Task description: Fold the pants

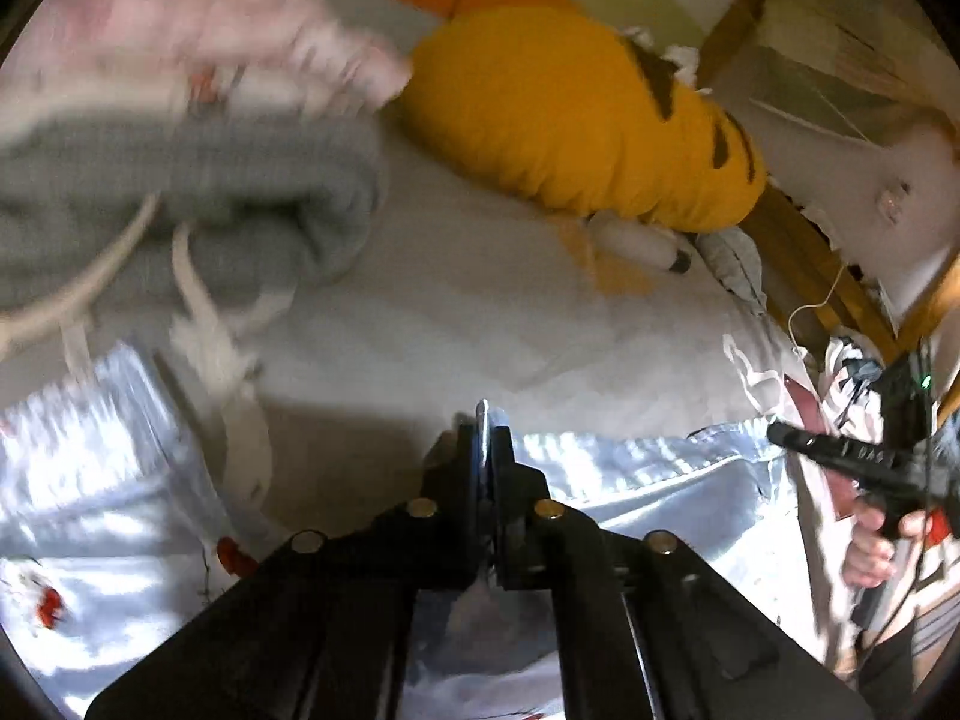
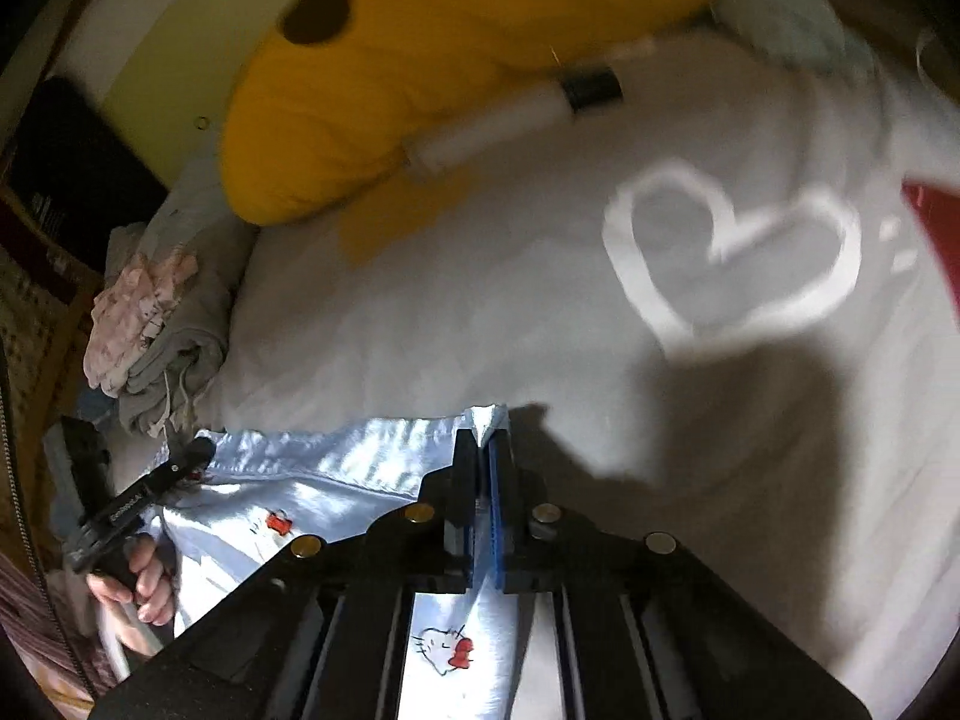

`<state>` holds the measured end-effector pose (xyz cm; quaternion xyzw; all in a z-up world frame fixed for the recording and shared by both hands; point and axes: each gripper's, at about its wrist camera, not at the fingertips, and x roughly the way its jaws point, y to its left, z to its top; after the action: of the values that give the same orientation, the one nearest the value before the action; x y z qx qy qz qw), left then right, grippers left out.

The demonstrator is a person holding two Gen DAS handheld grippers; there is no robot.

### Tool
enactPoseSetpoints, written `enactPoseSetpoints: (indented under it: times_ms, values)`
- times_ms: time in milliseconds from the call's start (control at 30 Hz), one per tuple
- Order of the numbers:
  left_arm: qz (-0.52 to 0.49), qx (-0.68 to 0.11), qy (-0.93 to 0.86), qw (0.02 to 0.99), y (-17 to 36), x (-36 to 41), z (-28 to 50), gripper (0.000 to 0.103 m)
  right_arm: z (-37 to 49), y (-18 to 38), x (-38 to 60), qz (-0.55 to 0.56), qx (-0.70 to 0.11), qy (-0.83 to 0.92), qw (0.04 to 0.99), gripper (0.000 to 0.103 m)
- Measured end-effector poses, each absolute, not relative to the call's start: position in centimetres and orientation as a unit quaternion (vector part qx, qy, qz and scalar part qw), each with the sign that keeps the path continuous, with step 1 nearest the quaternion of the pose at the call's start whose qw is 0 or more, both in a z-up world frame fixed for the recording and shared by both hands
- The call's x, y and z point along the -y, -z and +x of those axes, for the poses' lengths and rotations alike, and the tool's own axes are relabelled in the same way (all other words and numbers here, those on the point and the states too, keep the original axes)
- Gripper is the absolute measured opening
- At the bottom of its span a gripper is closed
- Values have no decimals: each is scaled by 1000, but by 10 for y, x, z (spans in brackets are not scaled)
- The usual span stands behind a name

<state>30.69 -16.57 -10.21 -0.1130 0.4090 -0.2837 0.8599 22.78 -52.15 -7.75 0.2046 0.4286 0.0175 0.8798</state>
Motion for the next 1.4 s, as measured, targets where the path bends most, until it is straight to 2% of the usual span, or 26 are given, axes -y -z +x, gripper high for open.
enactPoseSetpoints:
  times_ms: [233,433,500,533,567,600,633,667,700,733,767,800,833,867,967,1200,1300,1400]
  values:
    - [-86,-278,250,923,71,162,292,3,214,46,512,173,-335,-6,926,3]
    - [-49,-364,229,901,102,178,322,8,236,79,500,120,-399,57,907,4]
    - [-59,-365,220,903,102,176,323,17,241,89,504,119,-418,66,898,5]
    - [-64,-365,213,904,100,173,323,36,243,93,508,130,-429,67,891,7]
    - [-70,-368,205,904,100,171,324,66,243,93,511,141,-433,66,888,14]
    - [-74,-372,199,904,101,170,324,74,241,93,515,153,-432,64,886,24]
    - [-79,-373,194,904,101,168,324,76,238,91,521,172,-427,60,886,30]
    - [-82,-377,196,901,102,167,324,76,236,89,524,184,-424,59,885,45]
    - [-89,-387,208,894,103,166,327,74,234,87,529,199,-419,58,884,53]
    - [-99,-402,222,883,107,166,330,64,231,86,531,212,-418,52,882,53]
    - [-109,-414,232,873,110,166,331,41,232,88,533,222,-424,43,877,53]
    - [-121,-432,246,859,117,167,335,27,233,90,534,230,-434,35,871,47]
    - [-127,-443,258,849,121,169,336,4,235,93,534,238,-447,24,862,39]
    - [-129,-445,267,845,122,171,334,3,237,99,534,249,-460,6,852,23]
    - [-114,-411,278,861,112,175,324,2,239,103,531,239,-458,12,856,6]
    - [-55,-371,246,894,82,191,330,2,231,72,522,182,-376,49,907,4]
    - [-43,-377,236,895,78,197,342,3,233,67,518,154,-372,74,912,4]
    - [-30,-417,219,882,99,201,355,3,241,83,523,165,-412,74,893,4]
